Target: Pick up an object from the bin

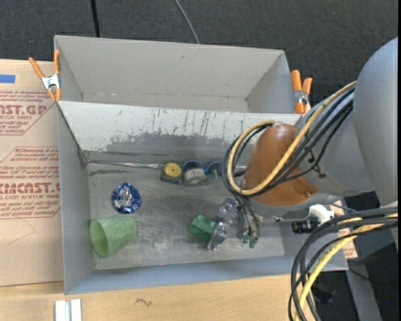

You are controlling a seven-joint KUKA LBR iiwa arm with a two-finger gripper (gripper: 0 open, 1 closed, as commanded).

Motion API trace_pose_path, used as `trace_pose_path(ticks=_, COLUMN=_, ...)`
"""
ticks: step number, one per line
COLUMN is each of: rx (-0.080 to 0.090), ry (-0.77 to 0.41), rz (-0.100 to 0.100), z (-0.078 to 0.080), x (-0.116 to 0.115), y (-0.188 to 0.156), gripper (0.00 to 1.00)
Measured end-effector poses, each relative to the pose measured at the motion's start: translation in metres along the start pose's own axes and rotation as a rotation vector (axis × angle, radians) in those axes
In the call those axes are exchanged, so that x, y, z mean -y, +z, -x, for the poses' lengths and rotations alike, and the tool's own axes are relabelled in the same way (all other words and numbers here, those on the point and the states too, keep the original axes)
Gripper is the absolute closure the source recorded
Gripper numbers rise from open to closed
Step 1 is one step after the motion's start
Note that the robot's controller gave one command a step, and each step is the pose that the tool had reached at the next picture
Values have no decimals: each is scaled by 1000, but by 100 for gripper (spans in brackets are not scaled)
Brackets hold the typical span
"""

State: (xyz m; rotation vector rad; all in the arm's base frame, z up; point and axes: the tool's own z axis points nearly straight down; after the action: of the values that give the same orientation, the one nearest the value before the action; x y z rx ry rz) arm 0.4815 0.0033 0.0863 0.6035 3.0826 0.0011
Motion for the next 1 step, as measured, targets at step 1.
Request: trace_pose_path(ticks=1, rx=5, ry=-1, rz=2, z=1, x=-1, y=-67, gripper=100)
